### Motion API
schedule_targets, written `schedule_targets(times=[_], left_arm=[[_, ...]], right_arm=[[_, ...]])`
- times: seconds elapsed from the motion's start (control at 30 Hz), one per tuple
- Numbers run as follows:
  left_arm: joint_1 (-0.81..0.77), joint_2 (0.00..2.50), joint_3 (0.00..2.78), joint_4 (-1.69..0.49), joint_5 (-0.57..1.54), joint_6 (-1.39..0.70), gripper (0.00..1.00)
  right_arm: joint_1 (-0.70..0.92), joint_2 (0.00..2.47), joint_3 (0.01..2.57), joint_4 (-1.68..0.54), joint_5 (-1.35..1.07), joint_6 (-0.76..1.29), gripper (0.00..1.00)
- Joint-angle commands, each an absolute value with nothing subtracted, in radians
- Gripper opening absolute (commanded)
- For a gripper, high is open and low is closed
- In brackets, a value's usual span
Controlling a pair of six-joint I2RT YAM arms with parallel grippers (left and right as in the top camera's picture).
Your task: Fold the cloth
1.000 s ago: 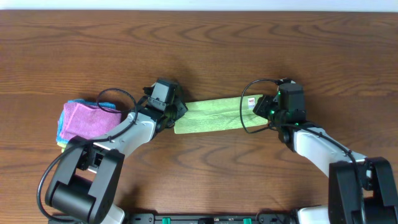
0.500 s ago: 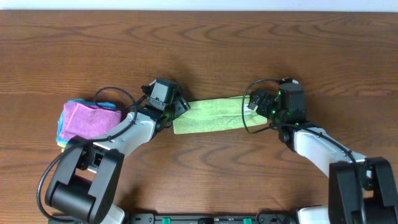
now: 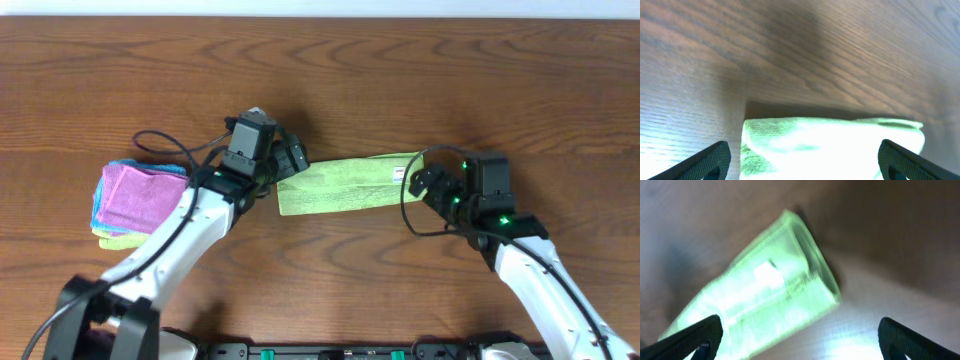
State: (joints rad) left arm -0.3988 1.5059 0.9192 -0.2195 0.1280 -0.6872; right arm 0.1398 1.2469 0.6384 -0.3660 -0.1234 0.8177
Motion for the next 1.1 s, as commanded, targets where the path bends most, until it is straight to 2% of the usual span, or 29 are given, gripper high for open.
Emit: schedule_targets(times=[0.0, 0.13, 0.3, 0.33, 0.47, 0.57, 0.63, 1.07], left_arm=[[-0.391, 1.463, 0.977, -0.300, 0.131, -0.527, 0.95], [-0.391, 1.459, 1.031, -0.441, 0.131, -0.358, 0.95], [-0.392, 1.459, 1.037, -0.475, 0.150, -0.237, 0.96], [-0.392, 1.459, 1.037, -0.474, 0.157, -0.224, 0.99], [-0.392, 1.467, 1.037, -0.458, 0.157, -0.213, 0.73], [-0.393, 1.485, 1.037, -0.435, 0.158, -0.213, 0.39], [-0.393, 1.502, 1.037, -0.416, 0.159, -0.217, 0.06], [-0.393, 1.688, 1.037, -0.309, 0.238, -0.321, 0.06]], right_arm=[[0.137, 1.235, 0.637, -0.416, -0.196, 0.939, 0.99], [0.137, 1.235, 0.635, -0.422, -0.199, 0.984, 0.99], [0.136, 1.244, 0.580, -0.368, -0.188, 1.019, 0.99], [0.136, 1.247, 0.565, -0.349, -0.188, 1.029, 0.98], [0.136, 1.252, 0.496, -0.260, -0.192, 1.085, 0.97], [0.136, 1.253, 0.467, -0.220, -0.196, 1.107, 0.99], [0.137, 1.253, 0.459, -0.207, -0.196, 1.107, 0.99], [0.138, 1.258, 0.456, -0.163, -0.144, 1.160, 0.99]])
